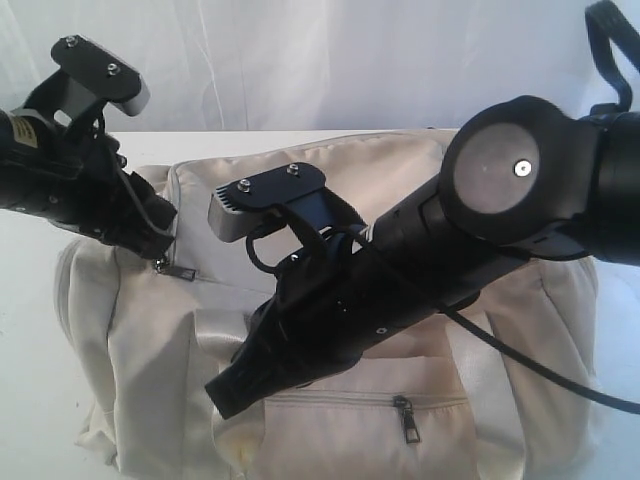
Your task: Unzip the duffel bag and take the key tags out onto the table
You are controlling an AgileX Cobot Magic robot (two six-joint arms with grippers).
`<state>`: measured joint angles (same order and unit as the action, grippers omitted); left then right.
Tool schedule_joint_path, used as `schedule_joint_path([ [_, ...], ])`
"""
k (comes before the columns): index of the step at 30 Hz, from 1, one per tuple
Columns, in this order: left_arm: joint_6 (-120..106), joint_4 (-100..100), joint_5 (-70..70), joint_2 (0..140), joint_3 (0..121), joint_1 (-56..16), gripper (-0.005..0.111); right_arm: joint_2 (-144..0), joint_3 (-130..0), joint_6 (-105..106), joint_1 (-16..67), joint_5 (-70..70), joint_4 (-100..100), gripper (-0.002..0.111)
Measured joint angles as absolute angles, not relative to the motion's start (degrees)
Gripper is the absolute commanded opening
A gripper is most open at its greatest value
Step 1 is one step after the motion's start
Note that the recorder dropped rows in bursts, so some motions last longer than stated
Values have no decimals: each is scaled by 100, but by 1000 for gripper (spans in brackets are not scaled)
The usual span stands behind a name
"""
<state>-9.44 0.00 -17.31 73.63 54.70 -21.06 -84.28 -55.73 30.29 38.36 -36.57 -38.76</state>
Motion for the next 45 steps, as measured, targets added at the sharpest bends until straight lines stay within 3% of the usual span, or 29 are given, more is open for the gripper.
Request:
schedule_joint_path([
  [40, -932, 0, -1337, 8552, 6750, -1332, 0, -8428, -5583, 3131, 3833, -3760, -3876, 0],
  [43, -932, 0, -1485, 8552, 6750, -1323, 0, -8428, -5583, 3215, 3833, -3736, -3876, 9],
  [45, -932, 0, -1641, 8552, 6763, -1310, 0, -8428, -5583, 3243, 3833, -3697, -3876, 23],
])
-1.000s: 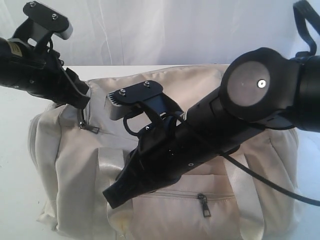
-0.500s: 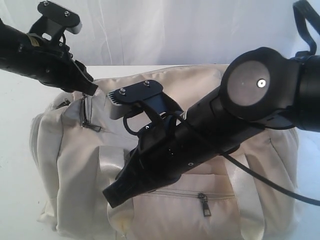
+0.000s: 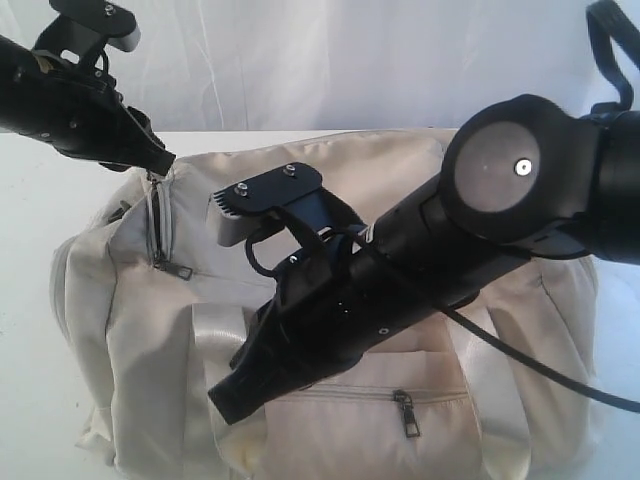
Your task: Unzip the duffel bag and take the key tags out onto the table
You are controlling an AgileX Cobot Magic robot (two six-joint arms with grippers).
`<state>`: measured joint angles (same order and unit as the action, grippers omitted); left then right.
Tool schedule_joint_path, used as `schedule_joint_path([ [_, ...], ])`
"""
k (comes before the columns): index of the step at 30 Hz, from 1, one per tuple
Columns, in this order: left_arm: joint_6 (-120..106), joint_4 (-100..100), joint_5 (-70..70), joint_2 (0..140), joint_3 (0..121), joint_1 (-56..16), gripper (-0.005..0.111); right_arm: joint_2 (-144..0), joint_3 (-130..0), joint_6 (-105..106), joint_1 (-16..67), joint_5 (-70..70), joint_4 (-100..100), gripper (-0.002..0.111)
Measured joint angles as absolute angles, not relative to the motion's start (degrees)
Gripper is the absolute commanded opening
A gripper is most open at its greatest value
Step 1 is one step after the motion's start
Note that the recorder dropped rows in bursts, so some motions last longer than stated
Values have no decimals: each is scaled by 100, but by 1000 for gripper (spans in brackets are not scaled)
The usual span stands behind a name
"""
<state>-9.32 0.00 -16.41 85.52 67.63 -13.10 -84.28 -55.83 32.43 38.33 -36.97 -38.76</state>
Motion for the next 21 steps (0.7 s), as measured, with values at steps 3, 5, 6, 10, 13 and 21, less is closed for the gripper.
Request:
schedule_joint_path([
  [3, -932, 0, -1860, 8552, 6773, -1291, 0, -8403, -5686, 3269, 3833, -3587, -3824, 49],
  [5, -932, 0, -1946, 8503, 6773, -1291, 0, -8379, -5807, 3366, 3833, -3423, -3753, 61],
  [6, -932, 31, -1994, 8474, 6773, -1291, 0, -8353, -5878, 3412, 3833, -3312, -3681, 63],
  [10, -932, 99, -2084, 8289, 6773, -1291, 0, -8327, -6050, 3535, 3833, -2591, -3504, 62],
  [13, -932, 189, -2160, 8184, 6773, -1291, 0, -8499, -6099, 3618, 3833, -2149, -3445, 62],
  [21, -932, 426, -2185, 8175, 6773, -1291, 0, -9394, -6392, 3666, 4305, -1502, -3425, 62],
])
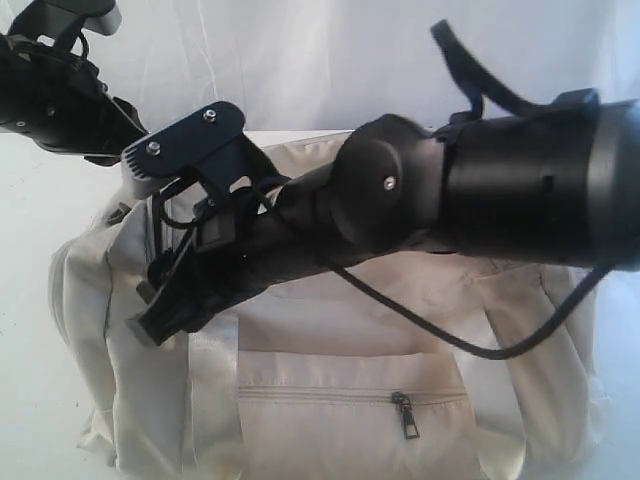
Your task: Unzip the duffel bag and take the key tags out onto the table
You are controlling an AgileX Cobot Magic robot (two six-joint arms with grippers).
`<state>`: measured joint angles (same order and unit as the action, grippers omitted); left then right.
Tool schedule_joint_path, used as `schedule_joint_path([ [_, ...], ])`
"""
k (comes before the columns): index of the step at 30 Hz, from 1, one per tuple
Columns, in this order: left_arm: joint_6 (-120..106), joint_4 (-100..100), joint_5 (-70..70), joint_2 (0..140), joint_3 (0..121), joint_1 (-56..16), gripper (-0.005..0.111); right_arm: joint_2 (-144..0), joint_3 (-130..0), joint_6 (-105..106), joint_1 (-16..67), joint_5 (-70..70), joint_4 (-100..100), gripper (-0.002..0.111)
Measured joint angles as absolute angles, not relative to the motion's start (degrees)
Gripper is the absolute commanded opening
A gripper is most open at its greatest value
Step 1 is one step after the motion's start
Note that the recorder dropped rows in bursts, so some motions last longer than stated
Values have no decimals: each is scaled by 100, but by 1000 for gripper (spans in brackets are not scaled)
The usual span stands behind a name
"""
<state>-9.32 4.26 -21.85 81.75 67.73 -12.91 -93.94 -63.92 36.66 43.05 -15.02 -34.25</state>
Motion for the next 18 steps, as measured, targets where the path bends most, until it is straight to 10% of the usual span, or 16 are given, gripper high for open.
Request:
schedule_joint_path([
  [4, -932, 541, -2118, 8175, 6773, -1291, 0, -9833, -6444, 3650, 4402, -1152, -3425, 60],
  [9, -932, 658, -1941, 8311, 6773, -1291, 0, -10002, -6444, 3605, 4402, -1087, -3425, 0],
  [18, -932, 770, -1481, 8604, 6773, -1291, 0, -10016, -6490, 3595, 4402, -1672, -3491, 0],
])
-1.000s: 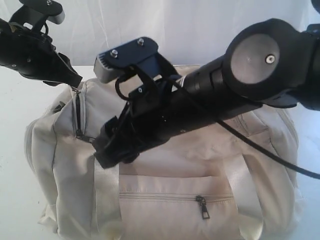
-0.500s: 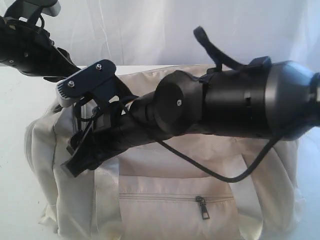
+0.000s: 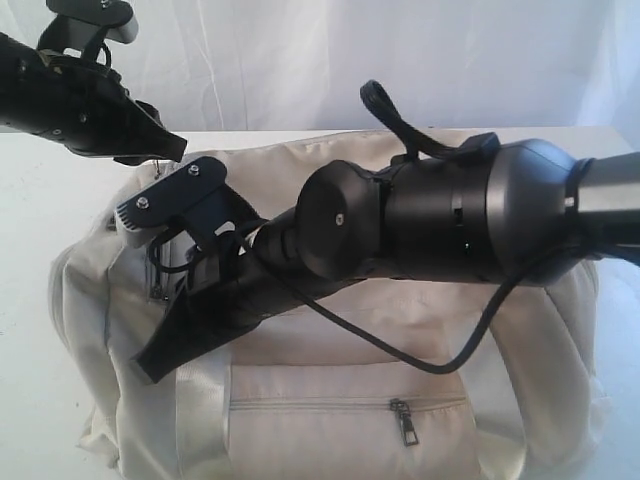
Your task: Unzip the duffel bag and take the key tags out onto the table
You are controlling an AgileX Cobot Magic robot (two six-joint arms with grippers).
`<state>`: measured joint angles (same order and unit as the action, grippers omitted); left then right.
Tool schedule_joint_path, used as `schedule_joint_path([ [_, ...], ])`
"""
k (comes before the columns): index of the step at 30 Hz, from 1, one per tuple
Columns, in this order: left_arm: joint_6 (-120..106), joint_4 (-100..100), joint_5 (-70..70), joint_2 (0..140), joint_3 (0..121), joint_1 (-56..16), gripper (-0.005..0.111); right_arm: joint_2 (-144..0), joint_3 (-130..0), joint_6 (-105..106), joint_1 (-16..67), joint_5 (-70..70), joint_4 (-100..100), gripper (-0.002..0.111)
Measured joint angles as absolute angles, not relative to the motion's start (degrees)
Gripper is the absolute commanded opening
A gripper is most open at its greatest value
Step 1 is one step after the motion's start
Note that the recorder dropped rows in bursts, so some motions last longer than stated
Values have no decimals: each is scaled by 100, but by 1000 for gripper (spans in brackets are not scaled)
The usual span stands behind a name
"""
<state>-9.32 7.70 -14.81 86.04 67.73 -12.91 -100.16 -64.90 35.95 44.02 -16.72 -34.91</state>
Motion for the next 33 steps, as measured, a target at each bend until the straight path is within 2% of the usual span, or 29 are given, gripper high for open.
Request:
schedule_joint_path([
  [5, -932, 770, -1108, 8880, 6828, -1291, 0, -9957, -6490, 3595, 4558, -1863, -3498, 0],
  [19, -932, 757, -1098, 10022, 8155, -1291, 0, -9948, -6490, 3559, 4912, -1992, -3478, 0],
  [27, -955, 800, -1551, 10573, 8792, -1291, 0, -9948, -6490, 3559, 4925, -1992, -3478, 0],
  [33, -1941, 1413, -2301, 10898, 9432, -1472, 0, -9948, -6490, 3559, 4925, -2035, -3478, 0],
])
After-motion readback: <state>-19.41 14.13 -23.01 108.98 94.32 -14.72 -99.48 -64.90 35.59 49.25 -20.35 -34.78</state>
